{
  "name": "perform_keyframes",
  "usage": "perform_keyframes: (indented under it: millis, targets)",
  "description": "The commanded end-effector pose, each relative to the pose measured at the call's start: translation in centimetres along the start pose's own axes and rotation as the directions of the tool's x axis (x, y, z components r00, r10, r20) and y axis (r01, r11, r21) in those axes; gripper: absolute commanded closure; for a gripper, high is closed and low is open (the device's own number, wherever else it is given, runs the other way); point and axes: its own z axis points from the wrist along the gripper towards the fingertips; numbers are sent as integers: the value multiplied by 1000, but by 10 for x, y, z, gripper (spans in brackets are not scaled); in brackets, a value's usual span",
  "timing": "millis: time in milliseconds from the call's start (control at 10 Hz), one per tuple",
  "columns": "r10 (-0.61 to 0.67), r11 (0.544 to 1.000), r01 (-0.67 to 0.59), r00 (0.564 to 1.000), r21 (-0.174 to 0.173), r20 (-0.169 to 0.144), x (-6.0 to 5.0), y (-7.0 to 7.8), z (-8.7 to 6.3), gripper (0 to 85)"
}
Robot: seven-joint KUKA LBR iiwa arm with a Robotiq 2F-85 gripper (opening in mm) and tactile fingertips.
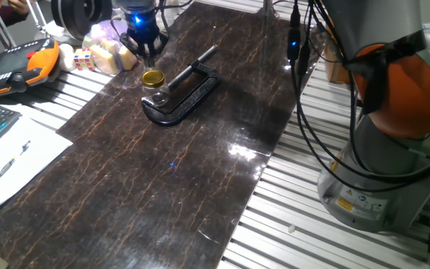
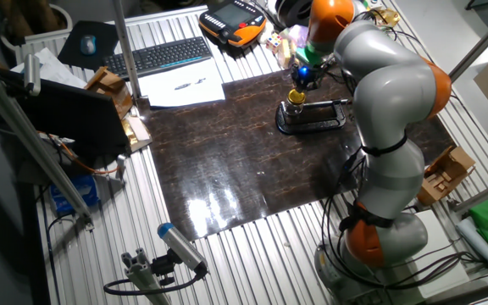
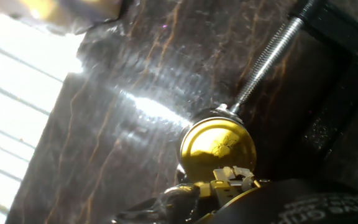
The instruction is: Unscrew the lid from the jar
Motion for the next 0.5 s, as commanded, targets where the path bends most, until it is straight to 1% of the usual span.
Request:
perform_keyframes:
  millis: [0,100,200,400]
  targets:
    - [882,471,-881,471,-32,8,-1,0,0,843]
    - [900,436,-900,435,-22,22,-1,-1,0,843]
    - [909,416,-909,416,-25,16,0,0,0,843]
    - [932,359,-932,361,-57,-24,0,0,0,843]
